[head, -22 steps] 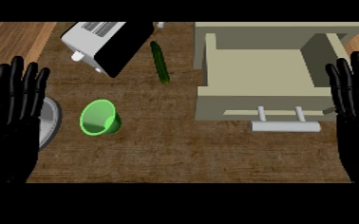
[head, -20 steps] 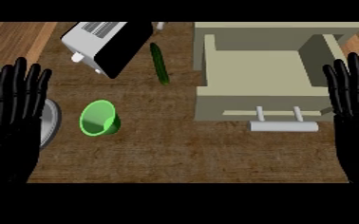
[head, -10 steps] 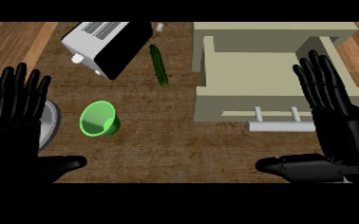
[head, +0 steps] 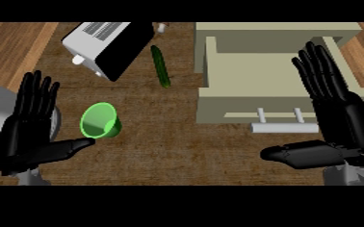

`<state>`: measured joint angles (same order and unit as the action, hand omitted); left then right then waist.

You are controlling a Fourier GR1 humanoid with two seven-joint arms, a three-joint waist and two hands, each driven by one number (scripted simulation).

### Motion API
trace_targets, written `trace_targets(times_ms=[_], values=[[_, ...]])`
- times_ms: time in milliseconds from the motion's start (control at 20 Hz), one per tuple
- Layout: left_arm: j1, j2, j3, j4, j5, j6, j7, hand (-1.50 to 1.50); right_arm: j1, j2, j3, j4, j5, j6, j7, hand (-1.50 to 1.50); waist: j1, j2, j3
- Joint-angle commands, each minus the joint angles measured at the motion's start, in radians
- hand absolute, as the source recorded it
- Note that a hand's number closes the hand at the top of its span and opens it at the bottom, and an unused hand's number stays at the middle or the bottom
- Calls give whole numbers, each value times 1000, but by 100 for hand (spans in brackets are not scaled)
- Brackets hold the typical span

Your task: Pick up the cup, place it into the drawer and close the drawer

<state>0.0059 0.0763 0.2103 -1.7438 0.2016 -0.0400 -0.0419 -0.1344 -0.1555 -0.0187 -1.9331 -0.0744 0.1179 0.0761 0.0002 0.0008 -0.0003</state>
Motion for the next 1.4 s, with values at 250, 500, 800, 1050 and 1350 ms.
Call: trace_targets(times_ms=[250, 500, 800, 1050, 1350], values=[[-2, 19, 55, 290, -26, -42, -197, -150, -15, 25, 13, 3, 27, 6, -11, -150, -1, 0, 0], [-69, 81, 116, 543, -33, -77, -309, -150, -107, -38, -87, 77, -42, 44, 2, -150, -4, 2, 0], [-102, 89, 108, 655, -44, -59, -338, -150, 6, 23, -7, -32, 27, 20, -8, -150, -3, -1, 0], [-174, 99, 125, 957, -88, -60, -577, -150, -75, -5, -60, -35, -43, 27, 83, -150, -5, 0, 0], [-305, 155, 167, 1323, -104, -121, -803, -150, -169, 14, -52, 138, 7, 16, -8, -150, -8, 5, -2]])
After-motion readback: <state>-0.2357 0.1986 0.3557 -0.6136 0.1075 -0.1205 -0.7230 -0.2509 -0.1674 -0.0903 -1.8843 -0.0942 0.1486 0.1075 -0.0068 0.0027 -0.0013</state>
